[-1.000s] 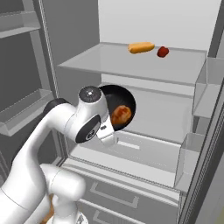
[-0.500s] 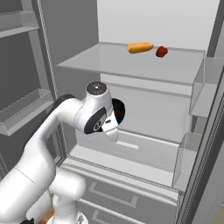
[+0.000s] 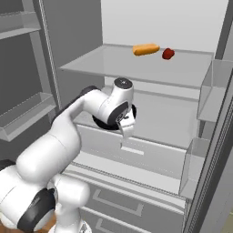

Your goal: Pick the chicken drumstick and lemon from their plates and place them in the bowl. Then put the bowl in the fridge.

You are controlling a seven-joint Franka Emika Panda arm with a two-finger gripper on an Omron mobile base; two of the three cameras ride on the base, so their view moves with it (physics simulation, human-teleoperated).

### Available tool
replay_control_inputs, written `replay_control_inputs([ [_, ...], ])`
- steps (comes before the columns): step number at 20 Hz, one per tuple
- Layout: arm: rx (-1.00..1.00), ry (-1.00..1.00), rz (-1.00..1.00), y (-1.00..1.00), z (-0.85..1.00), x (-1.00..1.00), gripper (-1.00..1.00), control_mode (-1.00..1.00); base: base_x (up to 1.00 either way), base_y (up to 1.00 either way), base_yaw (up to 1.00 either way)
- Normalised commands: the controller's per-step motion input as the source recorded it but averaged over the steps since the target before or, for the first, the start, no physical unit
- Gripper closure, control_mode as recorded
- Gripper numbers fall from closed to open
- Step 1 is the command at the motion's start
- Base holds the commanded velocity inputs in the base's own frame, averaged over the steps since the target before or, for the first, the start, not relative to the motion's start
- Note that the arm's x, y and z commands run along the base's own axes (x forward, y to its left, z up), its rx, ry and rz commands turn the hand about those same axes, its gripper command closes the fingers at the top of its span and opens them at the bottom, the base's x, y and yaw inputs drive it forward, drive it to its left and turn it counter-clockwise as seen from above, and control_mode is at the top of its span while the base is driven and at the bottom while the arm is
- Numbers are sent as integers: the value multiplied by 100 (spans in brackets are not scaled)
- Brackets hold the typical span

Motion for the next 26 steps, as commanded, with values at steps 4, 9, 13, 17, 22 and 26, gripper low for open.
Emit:
replay_control_inputs([
  [4,24,-1,-2,-3,-38,51,100,-100,0,0,0],
  [9,3,-5,-4,11,-38,22,100,-100,0,0,0],
  [13,-3,0,-4,11,-22,29,100,-100,0,0,0],
  [17,-3,0,-5,15,-10,44,100,-100,0,0,0],
  [22,-10,-4,-12,51,0,39,-100,-100,0,0,0],
  [26,0,-19,-7,3,9,-3,-100,-100,0,0,0],
])
